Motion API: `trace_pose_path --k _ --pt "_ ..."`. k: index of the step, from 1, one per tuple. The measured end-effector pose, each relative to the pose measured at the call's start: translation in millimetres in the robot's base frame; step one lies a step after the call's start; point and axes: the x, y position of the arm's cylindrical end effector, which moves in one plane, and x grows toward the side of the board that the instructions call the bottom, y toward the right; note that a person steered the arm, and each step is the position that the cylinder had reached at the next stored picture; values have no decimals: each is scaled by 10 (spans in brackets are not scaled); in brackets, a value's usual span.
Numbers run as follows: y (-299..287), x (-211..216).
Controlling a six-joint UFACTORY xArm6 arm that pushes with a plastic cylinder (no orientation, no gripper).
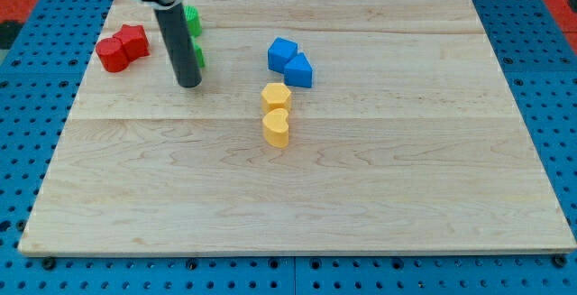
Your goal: Nudge the yellow hexagon and yellow heart down a bit
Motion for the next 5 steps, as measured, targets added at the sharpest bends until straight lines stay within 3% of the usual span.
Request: trace_pose_path --k 2,3,4,5 --pt "-12 -348" --pt "161 -116" --pt "-507 -50" --pt "-369 -480"
